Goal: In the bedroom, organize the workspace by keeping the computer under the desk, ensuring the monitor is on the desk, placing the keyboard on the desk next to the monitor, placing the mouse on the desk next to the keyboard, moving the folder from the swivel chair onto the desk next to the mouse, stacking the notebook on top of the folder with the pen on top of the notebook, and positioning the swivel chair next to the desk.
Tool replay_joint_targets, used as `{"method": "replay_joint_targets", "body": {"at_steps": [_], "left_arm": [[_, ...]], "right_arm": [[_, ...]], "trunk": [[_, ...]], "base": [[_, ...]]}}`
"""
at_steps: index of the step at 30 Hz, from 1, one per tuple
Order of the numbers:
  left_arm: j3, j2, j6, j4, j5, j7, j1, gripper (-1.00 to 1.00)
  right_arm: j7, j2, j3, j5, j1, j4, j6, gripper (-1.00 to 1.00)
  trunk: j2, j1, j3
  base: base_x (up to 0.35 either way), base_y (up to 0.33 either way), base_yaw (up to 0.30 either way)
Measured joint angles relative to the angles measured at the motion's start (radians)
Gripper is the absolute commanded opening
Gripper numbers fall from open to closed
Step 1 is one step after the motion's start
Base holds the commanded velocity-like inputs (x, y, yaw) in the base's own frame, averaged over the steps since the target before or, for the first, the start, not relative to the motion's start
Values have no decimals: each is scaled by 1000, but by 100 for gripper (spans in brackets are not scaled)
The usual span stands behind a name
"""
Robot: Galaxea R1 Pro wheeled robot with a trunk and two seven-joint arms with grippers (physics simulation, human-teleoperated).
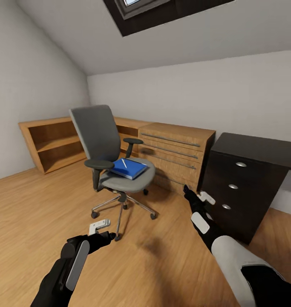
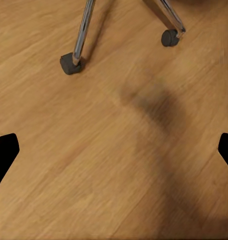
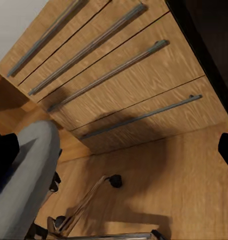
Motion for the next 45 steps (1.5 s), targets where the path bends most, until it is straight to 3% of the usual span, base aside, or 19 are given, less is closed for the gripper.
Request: {"method": "replay_joint_targets", "body": {"at_steps": [1, 6, 7, 10, 13, 15, 16, 19, 20, 24, 29, 36, 42, 45], "left_arm": [[0, 1, 0, 0, 0, -1, 0, 100], [0, 1, -1, 1, -1, -2, 0, 100], [-1, 0, -1, 6, -1, -3, 0, 100], [-4, -2, -2, 20, -1, -5, 0, 100], [-5, -3, -4, 23, -1, -5, 0, 100], [-23, -6, -87, 45, -2, -1, -1, 100], [-31, -7, -121, 56, -2, -1, -1, 100], [-90, -6, -334, 154, -3, 24, -1, 100], [-108, -6, -447, 232, -3, 63, -1, 100], [-118, -6, -590, 364, -3, 114, -2, 100], [-120, -8, -786, 547, -24, 124, 2, 100], [-116, -7, -877, 748, -50, 124, 4, 100], [-116, -10, -1011, 783, -51, 127, 3, 100], [-116, -12, -1015, 788, -51, 128, 3, 100]], "right_arm": [[-26, 8, 1, 45, 55, -50, -29, 100], [-83, 20, 5, 110, 147, -129, -68, 100], [-116, 35, 6, 178, 207, -175, -112, 100], [-198, 55, 5, 320, 308, -239, -184, 100], [-262, 60, 6, 403, 376, -283, -212, 100], [-301, 64, 5, 448, 441, -313, -223, 100], [-307, 66, 6, 456, 454, -318, -223, 100], [-324, 70, 5, 475, 537, -336, -227, 100], [-327, 71, 5, 483, 603, -343, -230, 100], [-328, 68, 4, 490, 700, -371, -233, 100], [-326, 61, 3, 493, 756, -386, -248, 100], [-324, 65, 9, 499, 777, -389, -281, 100], [-322, 61, 10, 500, 778, -383, -286, 100], [-322, 61, 10, 500, 778, -381, -286, 100]], "trunk": [[0, 0, 0], [0, 0, 0], [0, 0, 0], [0, 0, 0], [0, 0, 0], [0, 0, 0], [0, 0, 0], [0, 0, 0], [0, 0, 0], [0, 0, 0], [0, 0, 0], [0, 0, 0], [0, 0, 0], [0, 0, 2]], "base": [[-8, 0, -262], [-4, 0, -261], [-1, 0, -261], [0, 0, -261], [0, 0, -261], [0, 0, -261], [0, 0, -255], [0, 0, -142], [0, 0, -48], [0, 0, -18], [0, 0, -3], [0, 0, 0], [0, 0, -56], [0, 0, -204]]}}
